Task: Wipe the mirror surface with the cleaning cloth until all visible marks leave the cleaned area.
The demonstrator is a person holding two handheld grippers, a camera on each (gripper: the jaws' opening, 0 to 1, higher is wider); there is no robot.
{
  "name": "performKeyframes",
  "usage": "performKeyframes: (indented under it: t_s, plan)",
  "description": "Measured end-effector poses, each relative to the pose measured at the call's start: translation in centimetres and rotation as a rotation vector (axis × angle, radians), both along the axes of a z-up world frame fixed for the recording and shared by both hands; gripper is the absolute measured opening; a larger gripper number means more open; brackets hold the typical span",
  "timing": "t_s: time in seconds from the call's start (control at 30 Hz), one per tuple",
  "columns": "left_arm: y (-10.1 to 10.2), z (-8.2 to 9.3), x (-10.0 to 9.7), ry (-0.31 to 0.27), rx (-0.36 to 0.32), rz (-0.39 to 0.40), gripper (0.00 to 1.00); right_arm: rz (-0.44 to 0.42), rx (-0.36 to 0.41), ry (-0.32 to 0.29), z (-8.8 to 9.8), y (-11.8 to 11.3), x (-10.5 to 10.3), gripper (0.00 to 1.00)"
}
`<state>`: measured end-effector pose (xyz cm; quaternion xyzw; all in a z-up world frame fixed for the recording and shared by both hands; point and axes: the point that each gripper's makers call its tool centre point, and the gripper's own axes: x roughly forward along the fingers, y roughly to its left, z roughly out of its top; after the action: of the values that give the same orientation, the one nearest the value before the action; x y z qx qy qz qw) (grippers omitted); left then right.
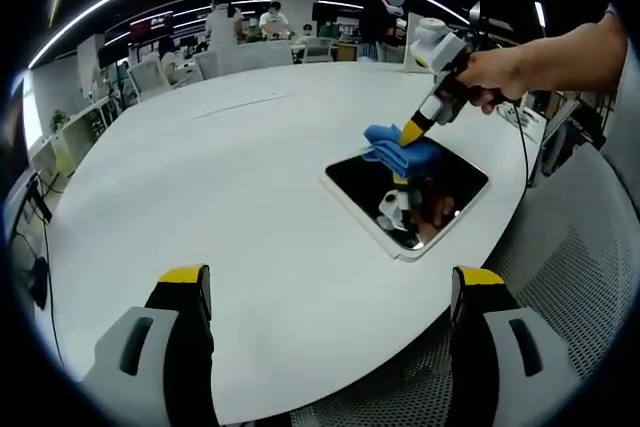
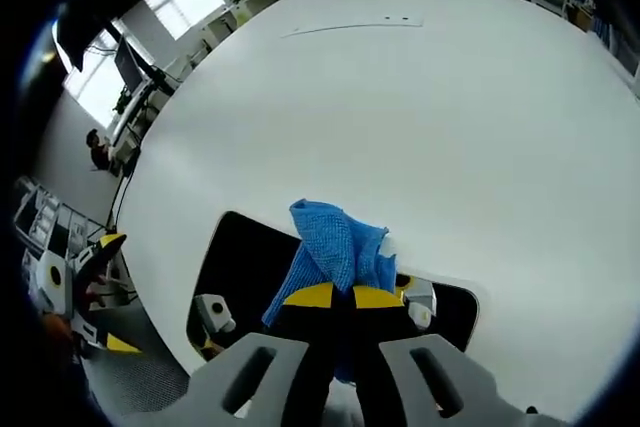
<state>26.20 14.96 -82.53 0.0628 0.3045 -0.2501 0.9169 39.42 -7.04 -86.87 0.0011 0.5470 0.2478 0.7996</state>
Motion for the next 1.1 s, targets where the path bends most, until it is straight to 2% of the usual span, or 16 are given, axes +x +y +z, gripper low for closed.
performKeyframes:
  t_s: [0.63, 1.1]
  plan:
    - [-0.3, 0.3, -0.1, 0.000, -0.017, 0.006, 0.99, -0.034, -0.026, -0.003, 0.2, -3.1, -0.2, 0.00]
    - [0.0, 0.6, 0.2, -0.012, -0.013, 0.017, 0.99, -0.059, -0.025, -0.004, -0.1, -3.0, 0.1, 0.00]
